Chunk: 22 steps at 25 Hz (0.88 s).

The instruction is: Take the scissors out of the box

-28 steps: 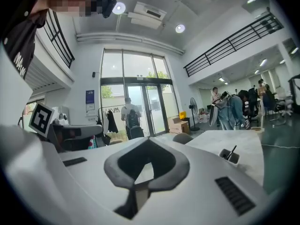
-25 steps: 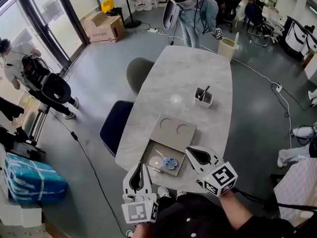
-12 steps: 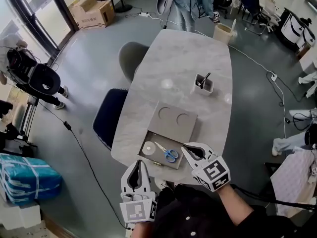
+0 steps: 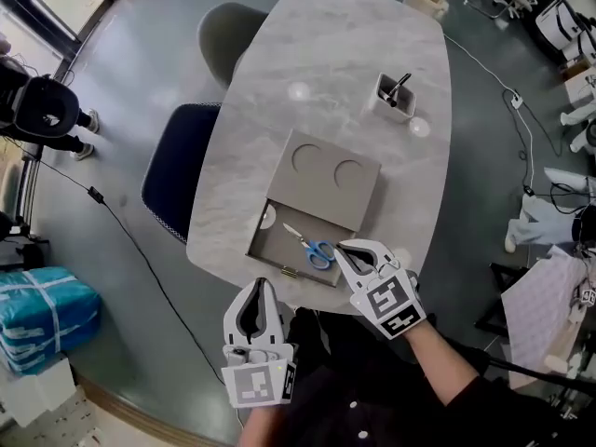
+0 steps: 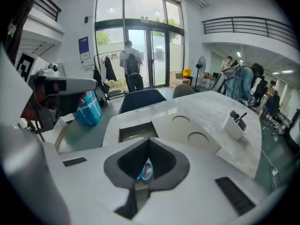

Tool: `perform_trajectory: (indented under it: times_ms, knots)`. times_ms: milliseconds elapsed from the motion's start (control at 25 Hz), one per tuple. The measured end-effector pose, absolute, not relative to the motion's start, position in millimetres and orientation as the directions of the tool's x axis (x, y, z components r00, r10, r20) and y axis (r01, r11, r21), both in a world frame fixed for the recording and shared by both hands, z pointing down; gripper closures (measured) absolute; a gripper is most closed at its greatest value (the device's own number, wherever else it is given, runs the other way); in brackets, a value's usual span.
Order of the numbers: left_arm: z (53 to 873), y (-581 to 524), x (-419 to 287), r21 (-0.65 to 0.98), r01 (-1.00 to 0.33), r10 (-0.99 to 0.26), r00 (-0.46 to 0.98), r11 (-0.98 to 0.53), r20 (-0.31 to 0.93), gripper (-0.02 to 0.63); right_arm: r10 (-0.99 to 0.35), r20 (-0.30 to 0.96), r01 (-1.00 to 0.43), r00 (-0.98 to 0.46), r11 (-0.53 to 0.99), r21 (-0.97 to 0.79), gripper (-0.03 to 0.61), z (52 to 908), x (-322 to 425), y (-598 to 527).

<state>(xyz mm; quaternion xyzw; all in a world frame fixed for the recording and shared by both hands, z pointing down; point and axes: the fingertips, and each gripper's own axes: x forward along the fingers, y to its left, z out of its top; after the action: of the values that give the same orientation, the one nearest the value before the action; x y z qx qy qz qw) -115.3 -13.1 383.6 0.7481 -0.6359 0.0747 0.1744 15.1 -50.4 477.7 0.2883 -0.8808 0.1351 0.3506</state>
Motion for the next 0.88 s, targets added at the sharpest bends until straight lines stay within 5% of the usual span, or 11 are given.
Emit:
perform_trajectory:
  times_ms: [200, 560, 880]
  knots:
    - [420.8, -15.2, -114.4, 0.174, -0.976, -0.903, 0.192, -0.133, 0.385, 0.597, -0.350, 0.781, -0.571, -0.517, 0.821, -0.009, 0.579, 523.0, 12.4, -43.5]
    - [477.6, -10.0, -131.8, 0.186, -0.980, -0.873, 0.154, -0.075, 0.463, 0.597, -0.212, 0.881, -0.519, -0.423, 0.854, -0.043, 0.441, 588.4, 4.4, -28.1]
    - [504.2, -4.5, -130.3, 0.194, -0.979, -0.852, 0.159, -0.069, 0.498, 0.597, -0.124, 0.941, -0.460, -0.315, 0.887, -0.037, 0.466, 620.6, -1.7, -19.5]
